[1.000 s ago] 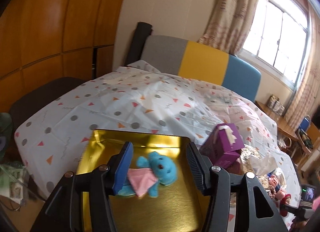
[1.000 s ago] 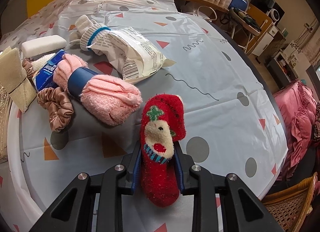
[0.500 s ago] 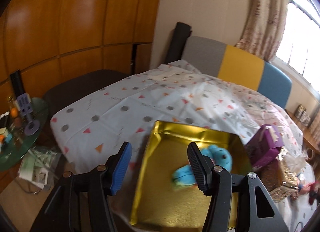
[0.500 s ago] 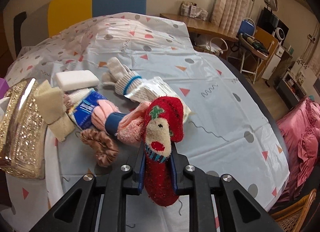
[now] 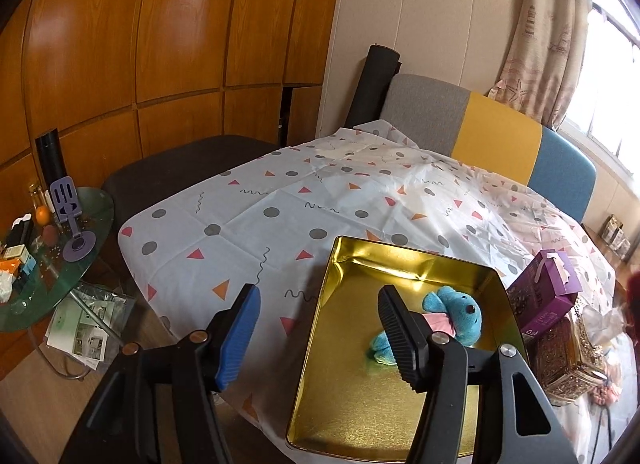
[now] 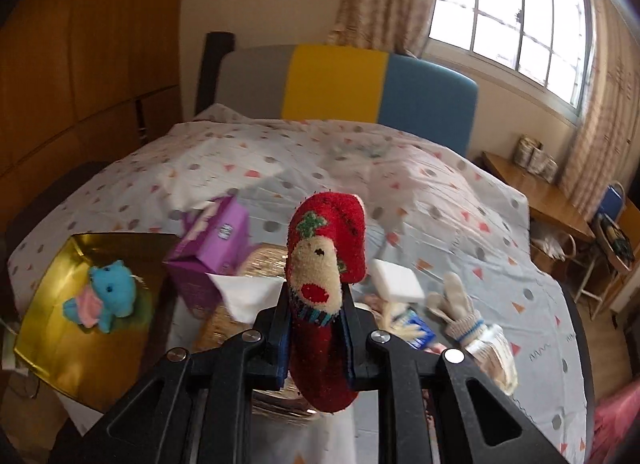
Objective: Organize soft objects
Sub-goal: 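Carry the red sock over the gold tray and open the right gripper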
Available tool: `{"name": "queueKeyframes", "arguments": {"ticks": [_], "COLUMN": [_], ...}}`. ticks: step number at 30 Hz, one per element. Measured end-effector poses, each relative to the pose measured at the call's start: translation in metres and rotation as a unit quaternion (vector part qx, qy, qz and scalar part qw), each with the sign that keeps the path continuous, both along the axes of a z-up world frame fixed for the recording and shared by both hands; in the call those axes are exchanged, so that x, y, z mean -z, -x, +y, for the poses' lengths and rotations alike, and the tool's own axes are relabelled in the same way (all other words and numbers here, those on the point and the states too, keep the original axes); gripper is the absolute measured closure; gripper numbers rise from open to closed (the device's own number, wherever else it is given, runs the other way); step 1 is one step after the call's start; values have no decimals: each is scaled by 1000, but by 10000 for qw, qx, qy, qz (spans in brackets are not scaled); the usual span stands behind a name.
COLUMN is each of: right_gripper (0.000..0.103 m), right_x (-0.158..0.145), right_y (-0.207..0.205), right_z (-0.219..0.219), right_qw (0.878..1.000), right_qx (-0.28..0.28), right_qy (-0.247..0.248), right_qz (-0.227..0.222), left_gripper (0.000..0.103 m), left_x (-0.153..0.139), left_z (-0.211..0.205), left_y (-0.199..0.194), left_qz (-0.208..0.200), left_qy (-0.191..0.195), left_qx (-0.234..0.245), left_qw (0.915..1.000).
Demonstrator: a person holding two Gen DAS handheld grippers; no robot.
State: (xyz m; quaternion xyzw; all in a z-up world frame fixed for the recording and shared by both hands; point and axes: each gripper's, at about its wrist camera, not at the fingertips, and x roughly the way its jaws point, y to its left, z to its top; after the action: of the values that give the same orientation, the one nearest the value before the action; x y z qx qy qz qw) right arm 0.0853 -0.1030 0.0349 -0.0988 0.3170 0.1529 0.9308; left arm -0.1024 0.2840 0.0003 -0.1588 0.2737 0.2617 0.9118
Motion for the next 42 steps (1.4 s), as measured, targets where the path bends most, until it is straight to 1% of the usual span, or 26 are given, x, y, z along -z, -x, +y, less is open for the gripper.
{"name": "queueKeyframes", "arguments": {"ticks": [3,6,10,13,15,17,20,22,24,28,30,32,34,36,42], "right_gripper": [85,85,85,85,85,85,85,85,84,82,81,77,69,65,61], "right_x": [-6,-4,8,27,44,63,91,104,116,133,139,138,136,134,119], "right_y": [11,21,28,26,22,18,14,15,15,18,15,16,15,14,16], "right_z": [44,84,130,158,173,186,201,209,215,220,217,211,209,206,195], "right_qw": [9977,9913,9775,9689,9641,9598,9544,9538,9545,9550,9549,9564,9595,9618,9686], "right_qx": [-673,-1294,-1960,-2178,-2230,-2239,-2202,-2157,-2129,-2066,-2029,-1973,-1939,-1897,-1799], "right_qy": [-42,-153,-371,-395,-379,-241,31,278,520,833,919,911,828,736,509], "right_qz": [2,182,683,1102,1392,1676,2015,2075,2020,1956,1962,1949,1867,1829,1640], "left_gripper": [41,40,40,40,40,40,35,35,35,33,30,30,29,29,29], "left_x": [1,4,9,13,15,18,23,27,29,30,29,27,25,23,18], "left_z": [-1,-3,-6,-10,-14,-17,-23,-27,-32,-41,-46,-49,-51,-52,-56], "left_y": [0,-1,-2,-4,-5,-7,-10,-14,-19,-24,-25,-25,-25,-24,-23], "left_qz": [15,59,109,155,184,204,264,313,372,440,437,420,405,380,330], "left_qy": [23,58,97,95,72,61,-4,7,-23,-131,-234,-314,-383,-396,-411], "left_qx": [21,55,128,189,249,300,380,456,533,641,655,685,694,703,769], "left_qw": [10000,10000,9998,9997,9995,9993,9989,9985,9979,9969,9966,9963,9960,9960,9956]}}
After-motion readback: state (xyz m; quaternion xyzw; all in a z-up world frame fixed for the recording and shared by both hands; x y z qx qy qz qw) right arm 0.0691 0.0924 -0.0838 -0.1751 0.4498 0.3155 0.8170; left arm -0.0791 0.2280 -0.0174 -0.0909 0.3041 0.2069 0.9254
